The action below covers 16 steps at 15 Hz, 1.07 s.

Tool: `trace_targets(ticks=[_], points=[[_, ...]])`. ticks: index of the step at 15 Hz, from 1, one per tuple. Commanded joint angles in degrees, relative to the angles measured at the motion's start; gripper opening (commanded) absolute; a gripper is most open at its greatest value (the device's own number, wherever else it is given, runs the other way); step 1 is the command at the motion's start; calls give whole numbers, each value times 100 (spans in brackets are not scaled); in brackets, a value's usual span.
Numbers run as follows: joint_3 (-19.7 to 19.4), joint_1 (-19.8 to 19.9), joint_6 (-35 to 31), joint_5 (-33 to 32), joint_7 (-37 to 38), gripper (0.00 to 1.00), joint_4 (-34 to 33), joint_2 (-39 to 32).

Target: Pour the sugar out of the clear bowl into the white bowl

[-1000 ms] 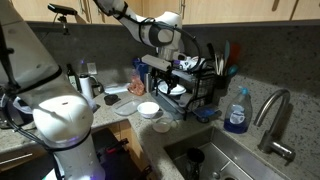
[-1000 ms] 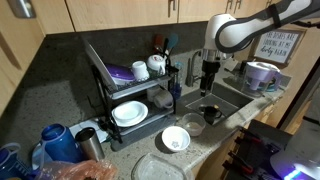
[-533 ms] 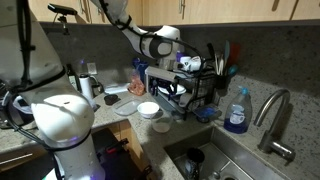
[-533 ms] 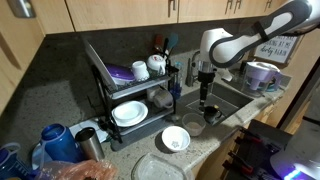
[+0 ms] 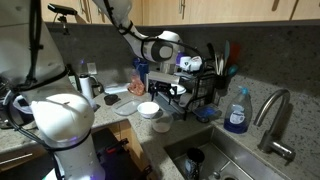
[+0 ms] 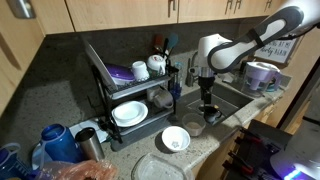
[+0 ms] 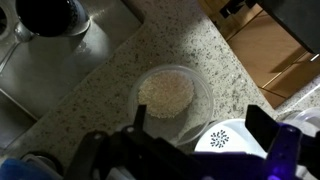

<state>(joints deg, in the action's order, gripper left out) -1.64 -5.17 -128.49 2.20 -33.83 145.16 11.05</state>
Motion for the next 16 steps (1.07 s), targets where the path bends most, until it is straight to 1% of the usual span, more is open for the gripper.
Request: trace_targets(ticks=[1, 6, 9, 14, 16], points=[[11, 25, 211, -158, -226, 100, -29, 40], [20, 75, 225, -250, -13, 100, -51, -140], [93, 169, 171, -405, 860, 100, -67, -314], [105, 277, 459, -488, 2365, 100, -162, -551], [100, 299, 647, -417, 2747, 100, -205, -579]])
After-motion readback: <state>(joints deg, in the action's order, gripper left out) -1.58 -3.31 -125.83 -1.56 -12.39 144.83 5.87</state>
